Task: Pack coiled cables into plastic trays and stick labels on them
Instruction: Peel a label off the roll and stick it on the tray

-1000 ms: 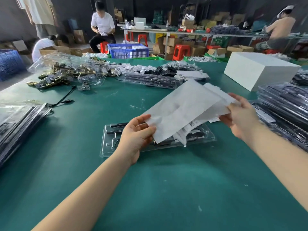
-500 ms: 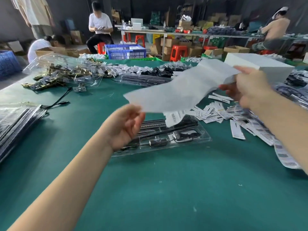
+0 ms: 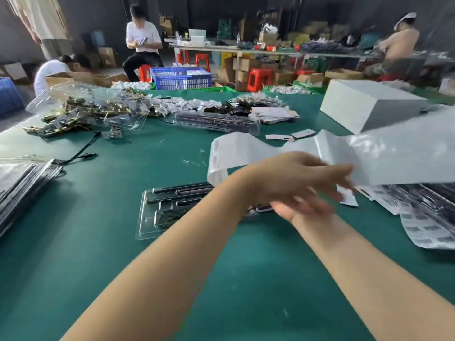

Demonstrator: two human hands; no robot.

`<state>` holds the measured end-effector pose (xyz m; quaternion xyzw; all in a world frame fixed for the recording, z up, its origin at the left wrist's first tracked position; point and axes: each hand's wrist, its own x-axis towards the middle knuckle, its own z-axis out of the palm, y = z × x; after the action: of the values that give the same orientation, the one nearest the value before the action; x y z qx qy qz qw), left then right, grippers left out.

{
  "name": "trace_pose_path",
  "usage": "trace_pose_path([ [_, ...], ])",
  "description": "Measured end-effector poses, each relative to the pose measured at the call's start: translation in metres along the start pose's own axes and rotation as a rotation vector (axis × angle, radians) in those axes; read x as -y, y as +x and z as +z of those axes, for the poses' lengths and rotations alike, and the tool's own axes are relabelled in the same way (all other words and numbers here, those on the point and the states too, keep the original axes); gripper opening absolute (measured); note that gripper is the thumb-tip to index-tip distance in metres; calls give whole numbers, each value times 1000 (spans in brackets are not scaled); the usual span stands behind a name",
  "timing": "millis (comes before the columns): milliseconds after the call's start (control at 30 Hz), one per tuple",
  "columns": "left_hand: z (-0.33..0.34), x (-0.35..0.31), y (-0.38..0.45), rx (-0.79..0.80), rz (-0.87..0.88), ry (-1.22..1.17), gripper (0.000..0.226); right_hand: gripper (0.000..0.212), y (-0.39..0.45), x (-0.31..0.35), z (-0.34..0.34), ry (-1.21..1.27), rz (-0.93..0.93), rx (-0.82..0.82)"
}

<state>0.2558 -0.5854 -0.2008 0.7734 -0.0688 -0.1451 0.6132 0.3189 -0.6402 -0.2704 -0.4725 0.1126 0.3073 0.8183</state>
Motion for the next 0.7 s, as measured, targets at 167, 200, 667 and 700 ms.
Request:
trace_pose_path([
  [167, -37, 56, -14, -370, -445, 47, 73, 11, 1, 12, -8, 77, -111, -113],
  [200, -42, 63, -15, -434, -434, -96, 66, 8, -1, 9, -9, 71, -121, -107],
  [667, -74, 47, -20, -717, 240, -839, 9, 41, -51, -30, -38, -448, 205, 161],
  [700, -74, 46, -18, -745, 244, -718, 8, 41, -57, -28, -35, -579, 167, 229],
])
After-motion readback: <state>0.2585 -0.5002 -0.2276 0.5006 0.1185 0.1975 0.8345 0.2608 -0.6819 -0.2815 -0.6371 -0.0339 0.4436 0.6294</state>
